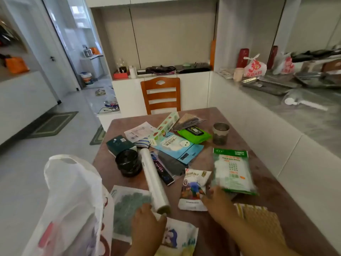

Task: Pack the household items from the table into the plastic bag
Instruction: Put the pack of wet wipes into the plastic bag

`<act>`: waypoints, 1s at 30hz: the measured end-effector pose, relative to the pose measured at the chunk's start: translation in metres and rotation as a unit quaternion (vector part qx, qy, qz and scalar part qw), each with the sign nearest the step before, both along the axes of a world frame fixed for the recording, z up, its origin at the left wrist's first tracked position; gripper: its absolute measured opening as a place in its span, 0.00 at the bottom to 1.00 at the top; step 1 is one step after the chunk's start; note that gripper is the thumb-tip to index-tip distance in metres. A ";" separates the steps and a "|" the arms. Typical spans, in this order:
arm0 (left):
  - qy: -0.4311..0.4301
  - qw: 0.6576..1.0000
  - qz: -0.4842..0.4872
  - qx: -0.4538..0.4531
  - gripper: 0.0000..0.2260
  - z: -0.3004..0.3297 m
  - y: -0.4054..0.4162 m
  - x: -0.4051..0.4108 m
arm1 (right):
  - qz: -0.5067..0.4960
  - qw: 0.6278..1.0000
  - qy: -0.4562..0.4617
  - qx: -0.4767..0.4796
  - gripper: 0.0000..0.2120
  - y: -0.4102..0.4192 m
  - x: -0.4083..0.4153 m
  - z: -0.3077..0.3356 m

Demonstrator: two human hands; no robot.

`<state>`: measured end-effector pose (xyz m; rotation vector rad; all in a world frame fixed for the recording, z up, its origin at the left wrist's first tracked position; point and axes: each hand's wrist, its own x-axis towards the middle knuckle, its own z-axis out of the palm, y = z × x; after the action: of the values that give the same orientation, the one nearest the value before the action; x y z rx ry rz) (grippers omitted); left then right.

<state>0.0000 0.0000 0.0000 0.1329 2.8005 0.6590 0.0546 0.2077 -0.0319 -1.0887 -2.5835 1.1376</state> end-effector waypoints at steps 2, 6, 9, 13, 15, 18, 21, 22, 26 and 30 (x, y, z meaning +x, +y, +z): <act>-0.034 0.999 0.010 -0.034 0.29 -0.005 -0.007 -0.005 | -0.009 0.999 -0.028 -0.011 0.21 -0.006 -0.010 -0.003; -0.088 0.994 0.039 -0.060 0.42 -0.016 -0.021 -0.010 | -0.063 0.993 -0.097 -0.005 0.33 -0.024 -0.019 -0.008; -0.156 0.986 0.042 -0.037 0.48 -0.016 -0.023 -0.012 | -0.028 0.986 -0.104 0.126 0.35 -0.043 -0.016 -0.004; -0.189 0.981 0.040 0.007 0.46 -0.013 -0.022 -0.014 | 0.235 0.964 -0.115 -0.050 0.28 -0.071 -0.014 0.004; -0.176 0.983 0.045 0.007 0.35 -0.012 -0.023 -0.015 | 0.321 0.928 -0.173 -0.082 0.27 -0.076 -0.016 0.004; -0.138 0.990 0.029 0.003 0.22 0.002 -0.017 -0.011 | 0.340 0.908 -0.202 -0.137 0.19 -0.066 -0.017 0.012; -0.094 0.995 0.000 0.037 0.12 0.018 -0.002 -0.002 | 0.328 0.894 -0.197 -0.233 0.18 -0.051 -0.012 0.014; -0.083 0.995 -0.006 0.057 0.10 0.024 0.006 0.000 | 0.305 0.898 -0.179 -0.264 0.19 -0.045 -0.008 0.018; -0.033 0.976 0.041 0.210 0.15 0.043 0.030 -0.006 | 0.106 0.927 -0.052 -0.356 0.14 -0.022 -0.004 0.025; -0.026 0.967 0.058 0.246 0.14 0.046 0.045 -0.010 | -0.067 0.946 0.013 -0.316 0.37 0.013 -0.031 0.015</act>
<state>-0.0100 0.0453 0.0456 0.0405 2.5495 1.3531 0.0237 0.2207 -0.0171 -1.3091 -2.1135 1.9937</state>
